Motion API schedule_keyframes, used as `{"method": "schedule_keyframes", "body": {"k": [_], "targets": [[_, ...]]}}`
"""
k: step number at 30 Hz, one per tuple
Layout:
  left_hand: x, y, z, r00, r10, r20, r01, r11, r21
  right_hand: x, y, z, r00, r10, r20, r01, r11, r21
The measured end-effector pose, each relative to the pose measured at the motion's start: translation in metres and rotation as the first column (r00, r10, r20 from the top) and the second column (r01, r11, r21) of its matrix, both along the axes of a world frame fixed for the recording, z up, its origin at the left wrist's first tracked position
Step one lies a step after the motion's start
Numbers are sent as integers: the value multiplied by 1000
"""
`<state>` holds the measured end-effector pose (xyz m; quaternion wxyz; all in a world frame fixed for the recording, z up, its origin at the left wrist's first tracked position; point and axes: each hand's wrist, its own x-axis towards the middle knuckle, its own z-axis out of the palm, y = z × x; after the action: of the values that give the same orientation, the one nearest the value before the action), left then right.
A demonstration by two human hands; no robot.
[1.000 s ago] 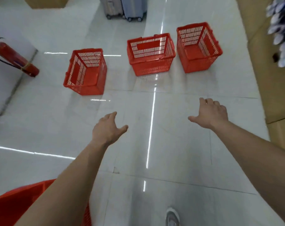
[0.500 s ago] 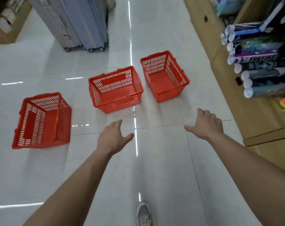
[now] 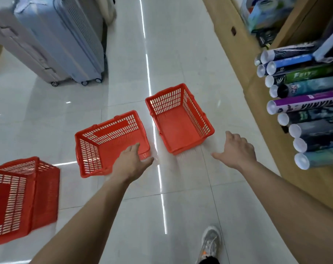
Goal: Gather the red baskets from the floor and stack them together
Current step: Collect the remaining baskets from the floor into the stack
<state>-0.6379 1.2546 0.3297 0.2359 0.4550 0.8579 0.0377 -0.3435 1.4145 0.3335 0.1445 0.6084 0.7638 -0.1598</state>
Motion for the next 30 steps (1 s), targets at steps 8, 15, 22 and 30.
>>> {"method": "schedule_keyframes", "body": {"k": [8,15,22,30], "targets": [[-34,143,-104,987,125,106,-120,991,-53,-36,173,-92,999,9,46,-6,998,-65],[-81,240,-229,936,269,227,-263,963,-55,-100,311,-205,999,10,48,-7,998,-59],[-94,281,-339,827,476,299,-490,871,-32,-140,390,-327,990,135,34,-134,990,-43],[-82,291,-387,754,602,264,-607,792,-71,-144,397,-398,952,223,-208,-277,917,-285]]}}
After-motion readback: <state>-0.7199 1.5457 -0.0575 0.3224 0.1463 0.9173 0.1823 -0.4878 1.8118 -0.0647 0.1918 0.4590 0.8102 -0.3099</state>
